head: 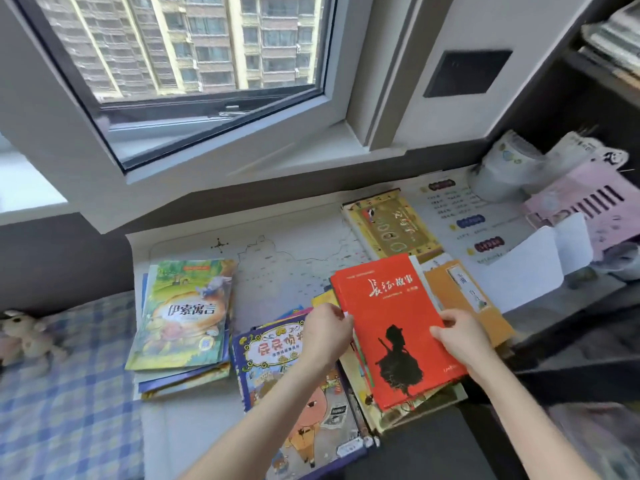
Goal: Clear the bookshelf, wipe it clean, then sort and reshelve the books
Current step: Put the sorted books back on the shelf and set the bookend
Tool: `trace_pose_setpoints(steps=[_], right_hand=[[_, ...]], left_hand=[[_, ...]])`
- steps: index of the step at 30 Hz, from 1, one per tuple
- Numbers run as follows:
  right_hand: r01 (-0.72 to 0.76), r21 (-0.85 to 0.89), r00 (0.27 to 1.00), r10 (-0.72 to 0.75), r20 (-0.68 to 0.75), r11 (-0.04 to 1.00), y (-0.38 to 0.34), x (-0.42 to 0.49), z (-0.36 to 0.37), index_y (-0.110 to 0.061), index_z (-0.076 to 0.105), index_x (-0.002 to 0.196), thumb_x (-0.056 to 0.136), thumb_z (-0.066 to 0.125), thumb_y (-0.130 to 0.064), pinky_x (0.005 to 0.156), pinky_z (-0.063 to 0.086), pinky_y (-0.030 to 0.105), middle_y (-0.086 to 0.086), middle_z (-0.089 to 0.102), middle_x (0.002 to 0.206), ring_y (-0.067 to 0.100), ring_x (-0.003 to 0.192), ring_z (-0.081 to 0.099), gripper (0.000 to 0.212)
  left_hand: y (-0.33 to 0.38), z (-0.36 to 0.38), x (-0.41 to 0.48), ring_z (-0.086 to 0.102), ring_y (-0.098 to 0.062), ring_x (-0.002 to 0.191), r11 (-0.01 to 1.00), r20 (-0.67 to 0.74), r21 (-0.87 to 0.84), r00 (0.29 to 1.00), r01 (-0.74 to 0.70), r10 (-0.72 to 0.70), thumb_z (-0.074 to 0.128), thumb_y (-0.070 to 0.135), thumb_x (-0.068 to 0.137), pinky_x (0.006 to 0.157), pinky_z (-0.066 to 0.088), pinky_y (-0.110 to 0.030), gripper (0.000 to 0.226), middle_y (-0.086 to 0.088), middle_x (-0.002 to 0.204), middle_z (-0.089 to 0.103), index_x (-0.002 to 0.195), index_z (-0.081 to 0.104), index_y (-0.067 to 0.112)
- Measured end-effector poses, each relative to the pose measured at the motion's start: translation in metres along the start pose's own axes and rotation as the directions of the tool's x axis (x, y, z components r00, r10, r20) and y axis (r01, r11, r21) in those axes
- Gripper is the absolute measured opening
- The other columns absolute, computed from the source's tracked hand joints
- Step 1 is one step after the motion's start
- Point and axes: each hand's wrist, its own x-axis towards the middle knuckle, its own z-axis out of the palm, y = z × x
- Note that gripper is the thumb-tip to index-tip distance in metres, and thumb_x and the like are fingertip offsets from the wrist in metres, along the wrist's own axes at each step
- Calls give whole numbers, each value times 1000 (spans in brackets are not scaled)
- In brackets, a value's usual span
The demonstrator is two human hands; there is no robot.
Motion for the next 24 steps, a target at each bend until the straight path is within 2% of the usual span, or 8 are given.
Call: trace_pose_setpoints(steps=[3, 7, 11, 13, 15, 18, 22, 24], right_hand=[[67, -63, 997, -68, -20, 996, 2, -4, 1, -8, 56, 129, 92, 55, -17, 72, 51, 32, 8, 66, 114, 20, 80, 60, 38], [59, 85, 997, -62, 38, 995, 0, -9, -5, -8, 65, 104, 90, 58, -14, 77, 56, 42, 4, 68, 88, 25, 78, 64, 17], [28, 391, 980, -103, 172, 920, -6, -21, -6, -12, 63, 97, 89, 62, -6, 80, 56, 49, 6, 69, 86, 28, 80, 68, 9], [19, 552, 962, -166, 217, 833, -16, -30, -9, -13, 61, 104, 91, 61, -7, 71, 58, 42, 7, 70, 91, 26, 79, 69, 15], [13, 671, 928, -259, 268, 741, -31, -34, -12, -16, 61, 109, 93, 60, -10, 63, 56, 34, 7, 71, 96, 25, 80, 71, 17], [-76, 745, 827, -375, 418, 663, -64, -37, -8, -9, 64, 111, 94, 57, -9, 69, 56, 37, 12, 72, 97, 28, 85, 70, 18], [-147, 773, 827, -352, 439, 618, -110, -37, 18, -3, 63, 96, 89, 57, 6, 59, 54, 30, 11, 67, 78, 23, 66, 64, 13], [-97, 779, 858, -345, 381, 620, -135, -29, 32, -1, 61, 99, 88, 57, 8, 58, 52, 29, 12, 66, 81, 22, 65, 62, 15]], left_hand=[[11, 8, -2, 67, -32, 73, 997, -22, 46, 998, 56, -55, 59, 22, 89, 64, 53, -36, 29, -13, 73, 62, 63, 48, 16], [15, 13, 0, 56, -22, 63, 988, -23, -20, 987, 156, -156, 66, 29, 85, 56, 38, -28, 36, -4, 61, 55, 59, 49, 11], [19, 14, -7, 68, -22, 90, 914, 12, -387, 992, 124, -129, 65, 29, 88, 81, 56, -38, 23, -7, 101, 71, 105, 62, 14], [21, 2, -13, 68, -23, 89, 857, -40, -507, 991, 93, -131, 59, 28, 94, 79, 57, -38, 26, -12, 106, 69, 112, 57, 10], [22, -19, -20, 67, -22, 77, 833, -72, -550, 989, 66, -126, 51, 28, 98, 66, 56, -32, 28, -15, 98, 69, 111, 56, 4], [14, -55, -25, 67, -15, 59, 791, -60, -610, 994, 39, -95, 43, 26, 102, 51, 52, -23, 28, -8, 76, 71, 101, 60, 4], [-6, -97, -16, 65, -19, 69, 793, -25, -592, 980, 144, -197, 40, 32, 103, 66, 52, -27, 33, -6, 77, 70, 91, 62, 11], [-28, -122, -3, 61, -22, 77, 882, -140, -451, 965, 137, -222, 35, 39, 103, 68, 47, -28, 41, -7, 82, 66, 87, 62, 12]])
